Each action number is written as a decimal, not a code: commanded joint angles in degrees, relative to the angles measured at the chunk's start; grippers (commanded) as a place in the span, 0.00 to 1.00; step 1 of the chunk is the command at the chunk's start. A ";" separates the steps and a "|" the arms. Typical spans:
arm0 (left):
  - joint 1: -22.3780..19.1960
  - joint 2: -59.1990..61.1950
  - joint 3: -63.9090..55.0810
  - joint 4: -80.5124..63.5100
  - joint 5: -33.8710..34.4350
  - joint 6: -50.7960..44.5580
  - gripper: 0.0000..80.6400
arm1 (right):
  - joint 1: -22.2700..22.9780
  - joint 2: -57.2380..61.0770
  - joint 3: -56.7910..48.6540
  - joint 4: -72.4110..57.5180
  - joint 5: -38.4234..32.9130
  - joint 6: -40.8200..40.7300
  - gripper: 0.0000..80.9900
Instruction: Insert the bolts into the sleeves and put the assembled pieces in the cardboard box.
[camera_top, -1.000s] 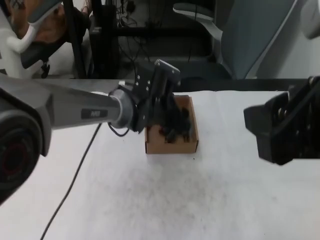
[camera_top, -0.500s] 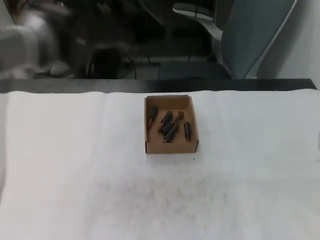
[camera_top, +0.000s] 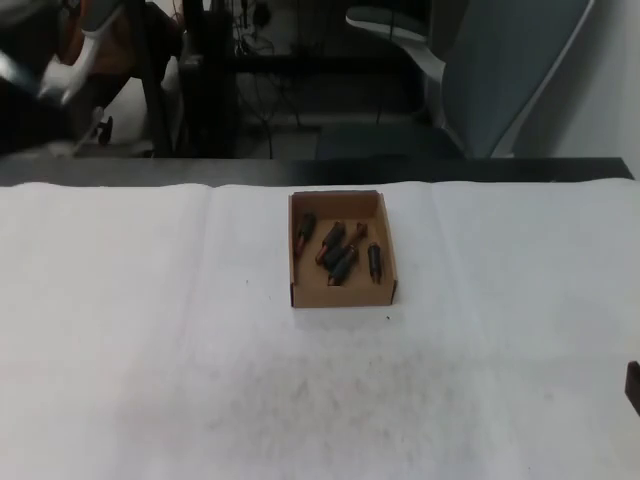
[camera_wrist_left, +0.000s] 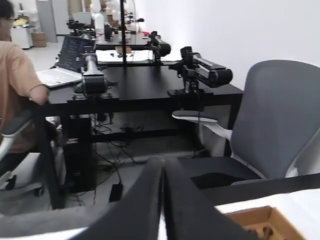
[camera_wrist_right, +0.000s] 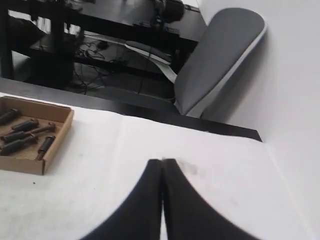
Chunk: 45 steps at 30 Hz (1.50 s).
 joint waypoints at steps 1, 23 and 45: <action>3.18 -5.41 3.99 1.24 -0.03 0.17 0.02 | -7.33 -0.32 0.43 -2.94 -5.47 -1.49 0.01; 4.68 -10.50 29.24 1.38 -0.84 -0.31 0.02 | -42.53 8.31 27.18 -33.18 -44.51 10.33 0.01; 4.68 -10.50 34.43 0.90 -0.16 -0.31 0.02 | -42.53 10.37 28.65 -27.73 -46.64 10.33 0.01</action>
